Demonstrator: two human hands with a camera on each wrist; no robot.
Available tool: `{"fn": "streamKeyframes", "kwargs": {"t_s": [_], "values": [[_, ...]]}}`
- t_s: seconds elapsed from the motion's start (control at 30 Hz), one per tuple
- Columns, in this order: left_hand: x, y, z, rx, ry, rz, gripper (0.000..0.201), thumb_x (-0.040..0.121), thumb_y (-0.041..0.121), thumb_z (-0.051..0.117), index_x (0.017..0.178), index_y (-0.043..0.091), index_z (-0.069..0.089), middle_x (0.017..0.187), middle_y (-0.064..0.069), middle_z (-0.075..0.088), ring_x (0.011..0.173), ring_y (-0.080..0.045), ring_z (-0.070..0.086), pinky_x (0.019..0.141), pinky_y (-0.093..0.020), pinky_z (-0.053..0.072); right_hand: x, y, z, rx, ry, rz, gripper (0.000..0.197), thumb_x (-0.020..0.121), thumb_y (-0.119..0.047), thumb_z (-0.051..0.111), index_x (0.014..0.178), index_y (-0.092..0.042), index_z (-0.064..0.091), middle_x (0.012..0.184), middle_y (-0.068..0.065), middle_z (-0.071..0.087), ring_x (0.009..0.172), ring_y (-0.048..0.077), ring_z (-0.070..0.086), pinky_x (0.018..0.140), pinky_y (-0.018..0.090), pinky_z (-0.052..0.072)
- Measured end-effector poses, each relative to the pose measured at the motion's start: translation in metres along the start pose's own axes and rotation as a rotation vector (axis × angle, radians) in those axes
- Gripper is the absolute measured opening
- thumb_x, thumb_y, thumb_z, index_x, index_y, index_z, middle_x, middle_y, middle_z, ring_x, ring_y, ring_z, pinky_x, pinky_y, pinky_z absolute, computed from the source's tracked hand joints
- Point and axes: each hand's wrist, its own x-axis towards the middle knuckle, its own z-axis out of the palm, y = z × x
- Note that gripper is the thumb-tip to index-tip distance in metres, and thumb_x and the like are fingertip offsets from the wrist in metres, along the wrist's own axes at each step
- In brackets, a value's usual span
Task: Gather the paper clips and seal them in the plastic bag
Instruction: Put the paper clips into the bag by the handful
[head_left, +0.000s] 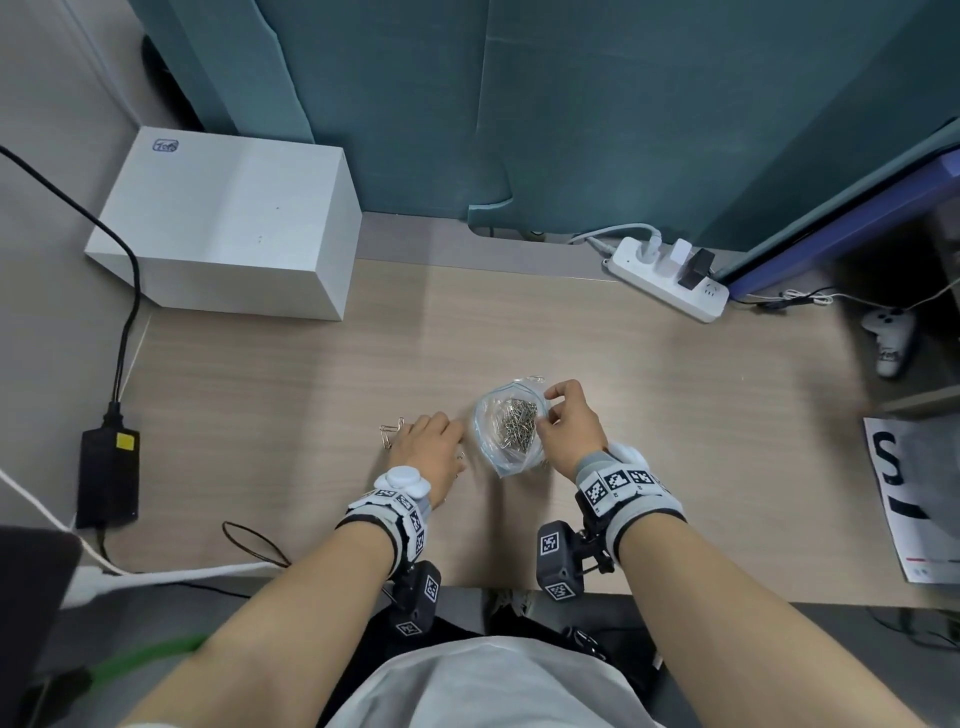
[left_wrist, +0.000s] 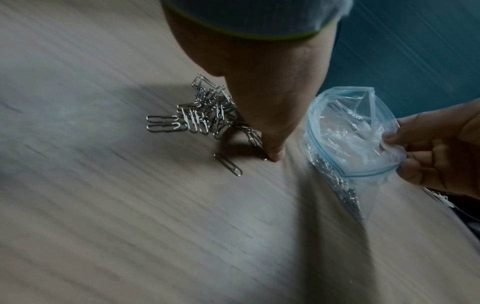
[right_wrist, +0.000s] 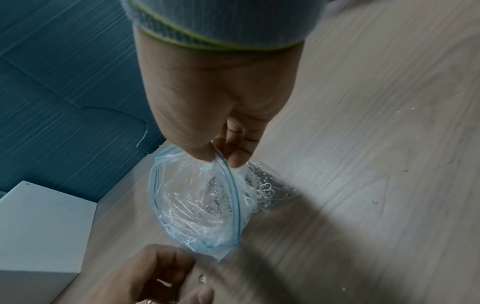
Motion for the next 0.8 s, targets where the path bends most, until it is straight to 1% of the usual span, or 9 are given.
{"fn": "streamKeyframes", "kwargs": {"t_s": [0.1,0.23,0.3,0.43,0.53,0.57,0.67,0.73,0.8], "values": [[-0.001,-0.011,-0.006,0.008,0.064,-0.017,0.029,0.084,0.030,0.073,0.110,0.027,0.060,0.112,0.004,0.056,0.103,-0.023,0.053,0.087,-0.036,0.041,0.000,0.002,-0.002,-0.001,0.007,0.009,0.027,0.093,-0.011,0.057,0.112,-0.027,0.047,0.088,0.001,0.064,0.072,0.014,0.059,0.056,0.024,0.038],[-0.005,-0.033,-0.018,-0.014,0.062,-0.126,0.041,0.085,0.033,0.073,0.124,0.031,0.059,0.130,0.006,0.053,0.118,-0.021,0.050,0.093,-0.037,0.040,0.000,0.003,-0.002,-0.001,-0.001,0.007,0.026,0.094,-0.011,0.057,0.113,-0.026,0.046,0.086,0.000,0.062,0.072,0.017,0.060,0.056,0.025,0.039],[-0.009,-0.042,-0.021,-0.059,0.048,-0.174,0.042,0.087,0.029,0.072,0.126,0.032,0.059,0.130,0.007,0.053,0.120,-0.022,0.049,0.092,-0.037,0.044,0.000,0.002,-0.001,0.004,-0.003,0.004,0.025,0.095,-0.012,0.056,0.112,-0.026,0.047,0.087,0.001,0.063,0.073,0.019,0.061,0.058,0.026,0.041],[-0.015,-0.054,-0.019,-0.151,-0.010,-0.125,0.029,0.091,0.018,0.065,0.117,0.030,0.063,0.119,0.005,0.055,0.110,-0.023,0.049,0.082,-0.033,0.044,0.001,-0.003,0.001,0.000,-0.009,-0.013,0.024,0.095,-0.012,0.056,0.113,-0.025,0.047,0.087,0.002,0.064,0.073,0.021,0.061,0.061,0.029,0.045],[-0.019,-0.057,-0.016,-0.195,-0.065,-0.108,0.021,0.089,0.023,0.067,0.108,0.032,0.066,0.110,0.006,0.055,0.108,-0.022,0.053,0.082,-0.033,0.047,0.001,-0.007,0.002,0.007,-0.019,-0.024,0.025,0.094,-0.012,0.057,0.113,-0.025,0.046,0.088,0.003,0.065,0.074,0.023,0.062,0.066,0.032,0.048],[-0.021,-0.058,-0.016,-0.211,-0.080,-0.105,0.022,0.086,0.030,0.072,0.107,0.032,0.067,0.109,0.008,0.055,0.108,-0.020,0.053,0.084,-0.033,0.047,0.001,-0.007,0.003,0.006,-0.020,-0.027,0.025,0.094,-0.013,0.057,0.113,-0.025,0.046,0.088,0.003,0.065,0.074,0.023,0.062,0.067,0.033,0.048],[-0.026,-0.065,-0.014,-0.234,-0.169,-0.036,0.053,0.067,0.044,0.086,0.115,0.032,0.065,0.112,0.010,0.052,0.104,-0.012,0.048,0.089,-0.030,0.045,0.001,-0.008,0.003,0.003,-0.017,-0.034,0.025,0.094,-0.012,0.056,0.111,-0.026,0.046,0.086,0.003,0.065,0.074,0.024,0.062,0.069,0.035,0.051],[-0.028,-0.068,-0.012,-0.206,-0.196,0.007,0.059,0.064,0.036,0.089,0.116,0.030,0.064,0.112,0.010,0.051,0.102,-0.013,0.049,0.088,-0.029,0.046,-0.001,-0.008,0.003,0.004,-0.015,-0.037,0.025,0.094,-0.012,0.057,0.110,-0.027,0.045,0.085,0.002,0.065,0.074,0.024,0.062,0.070,0.035,0.052],[-0.028,-0.067,-0.010,-0.194,-0.178,-0.001,0.048,0.071,0.027,0.085,0.112,0.031,0.062,0.110,0.010,0.051,0.099,-0.016,0.054,0.084,-0.030,0.048,-0.002,-0.008,0.002,0.004,-0.019,-0.037,0.024,0.094,-0.013,0.056,0.111,-0.027,0.045,0.086,0.003,0.066,0.073,0.024,0.063,0.065,0.034,0.053]]}}
